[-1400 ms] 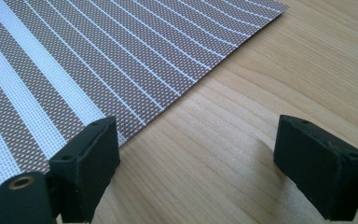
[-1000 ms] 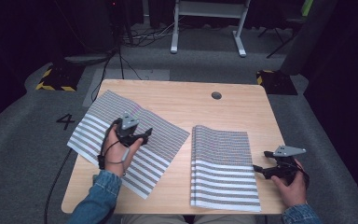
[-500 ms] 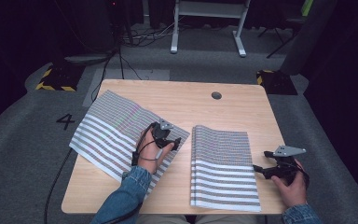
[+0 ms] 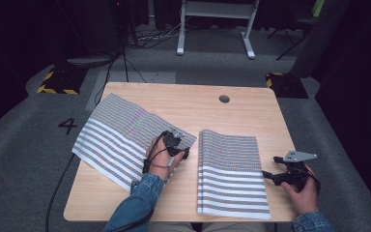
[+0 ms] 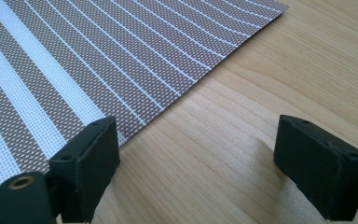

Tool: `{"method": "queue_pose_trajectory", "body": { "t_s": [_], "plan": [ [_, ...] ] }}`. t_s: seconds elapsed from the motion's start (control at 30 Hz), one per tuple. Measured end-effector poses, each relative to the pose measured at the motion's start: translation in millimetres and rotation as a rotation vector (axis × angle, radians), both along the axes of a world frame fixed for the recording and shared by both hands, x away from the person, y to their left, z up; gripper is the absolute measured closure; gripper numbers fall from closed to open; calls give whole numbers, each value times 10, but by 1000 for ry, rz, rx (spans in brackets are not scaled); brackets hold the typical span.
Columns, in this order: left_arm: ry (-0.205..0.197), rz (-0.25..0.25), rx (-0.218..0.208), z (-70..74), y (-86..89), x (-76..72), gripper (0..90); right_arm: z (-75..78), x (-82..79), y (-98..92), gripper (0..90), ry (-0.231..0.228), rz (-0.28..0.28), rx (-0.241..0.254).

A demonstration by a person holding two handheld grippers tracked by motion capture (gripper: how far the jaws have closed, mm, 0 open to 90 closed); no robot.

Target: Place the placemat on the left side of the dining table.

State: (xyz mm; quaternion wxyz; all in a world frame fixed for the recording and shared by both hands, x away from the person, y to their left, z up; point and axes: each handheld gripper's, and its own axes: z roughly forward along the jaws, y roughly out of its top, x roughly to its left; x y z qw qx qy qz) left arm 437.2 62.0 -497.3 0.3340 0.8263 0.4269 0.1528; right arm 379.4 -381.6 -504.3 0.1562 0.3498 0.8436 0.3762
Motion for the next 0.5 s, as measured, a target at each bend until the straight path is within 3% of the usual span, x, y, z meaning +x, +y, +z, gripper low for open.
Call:
{"method": "queue_pose_trajectory", "body": {
  "t_s": [0.17, 0.23, 0.4, 0.43, 0.47, 0.5],
  "plan": [
    [-32, -19, -7, -25, 8, 2, 323, 0, 0, 0, 144, 0, 0, 0],
    [-30, -10, -9, -21, 19, 0, 383, 0, 0, 0, 144, 0, 0, 0],
    [-31, -17, -17, -17, 45, 9, 436, 0, 0, 0, 143, 0, 0, 0],
    [-26, -26, -21, -17, 58, 15, 493, 0, 0, 0, 144, 0, 0, 0],
    [-34, -18, -14, -10, 79, 19, 493, 0, 0, 0, 144, 0, 0, 0],
    [-28, -27, -30, -5, 101, 25, 653, 0, 0, 0, 144, 0, 0, 0]
  ]
}}
